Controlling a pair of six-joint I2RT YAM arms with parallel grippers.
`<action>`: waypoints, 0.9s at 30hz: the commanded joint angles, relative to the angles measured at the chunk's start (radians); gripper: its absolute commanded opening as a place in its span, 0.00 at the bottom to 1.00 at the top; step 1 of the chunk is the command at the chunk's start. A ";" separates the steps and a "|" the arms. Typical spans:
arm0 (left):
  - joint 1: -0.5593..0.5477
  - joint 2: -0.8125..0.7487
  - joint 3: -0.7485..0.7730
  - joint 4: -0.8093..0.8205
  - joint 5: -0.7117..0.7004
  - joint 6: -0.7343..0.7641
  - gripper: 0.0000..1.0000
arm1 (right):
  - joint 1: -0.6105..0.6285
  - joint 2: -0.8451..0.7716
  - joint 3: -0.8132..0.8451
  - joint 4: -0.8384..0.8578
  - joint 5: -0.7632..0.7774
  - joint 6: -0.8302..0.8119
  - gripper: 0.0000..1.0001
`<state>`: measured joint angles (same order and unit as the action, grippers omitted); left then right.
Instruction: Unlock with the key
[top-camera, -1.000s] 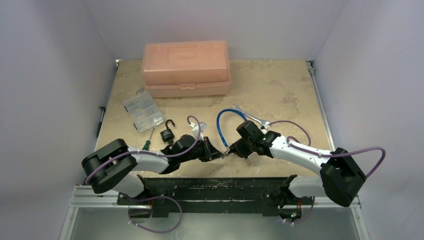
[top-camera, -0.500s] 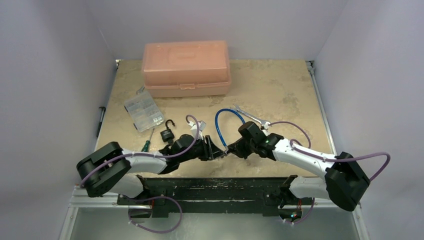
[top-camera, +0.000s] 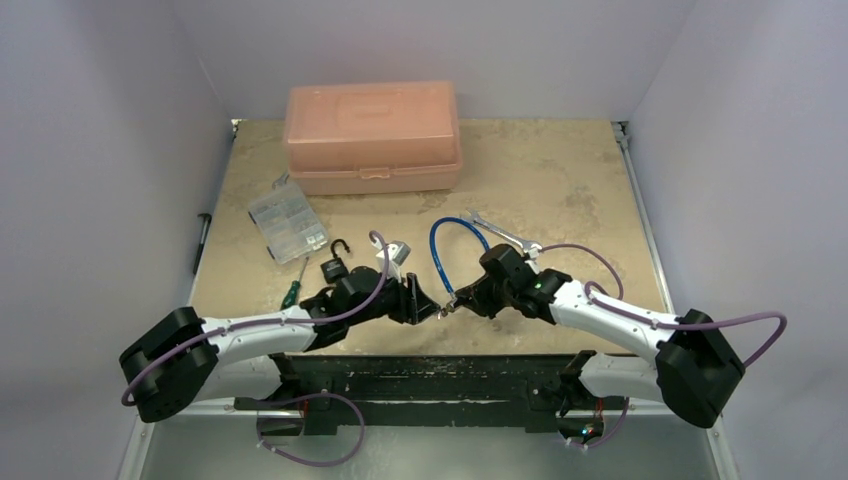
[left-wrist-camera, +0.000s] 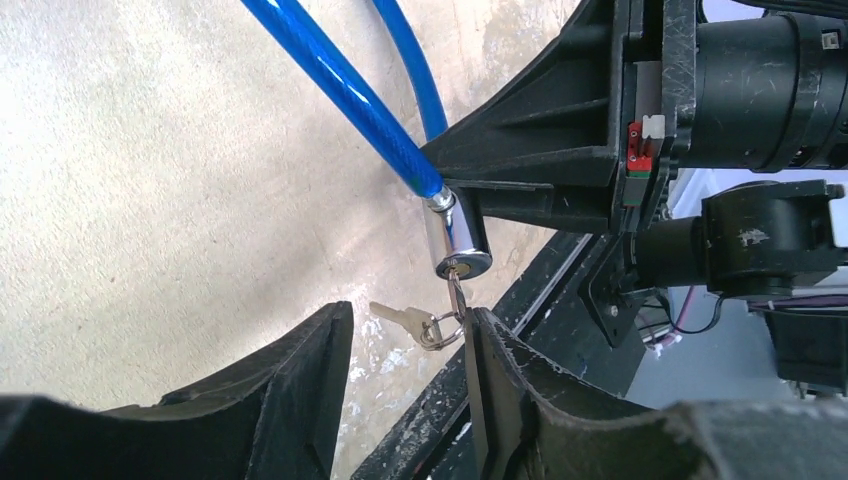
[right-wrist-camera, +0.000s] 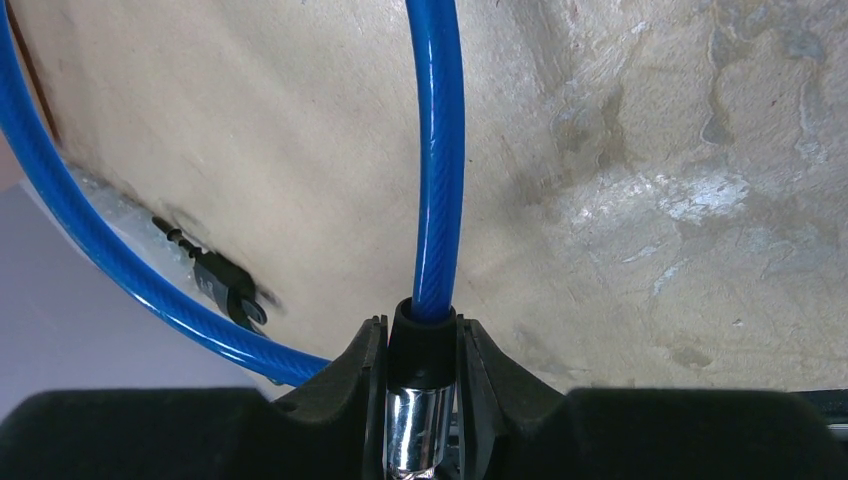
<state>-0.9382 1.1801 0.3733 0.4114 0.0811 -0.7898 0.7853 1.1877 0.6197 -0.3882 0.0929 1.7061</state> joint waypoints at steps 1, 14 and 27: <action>-0.006 0.012 0.080 -0.071 0.020 0.127 0.47 | 0.005 -0.042 0.006 0.046 0.007 0.011 0.00; -0.046 0.136 0.139 0.007 0.046 0.133 0.37 | 0.005 -0.054 0.000 0.037 0.014 0.019 0.00; -0.068 0.182 0.161 -0.014 0.027 0.142 0.00 | 0.005 -0.055 0.003 0.033 0.016 0.027 0.00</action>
<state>-0.9985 1.3296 0.4942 0.3859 0.1158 -0.6682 0.7856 1.1687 0.6136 -0.4007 0.0948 1.7107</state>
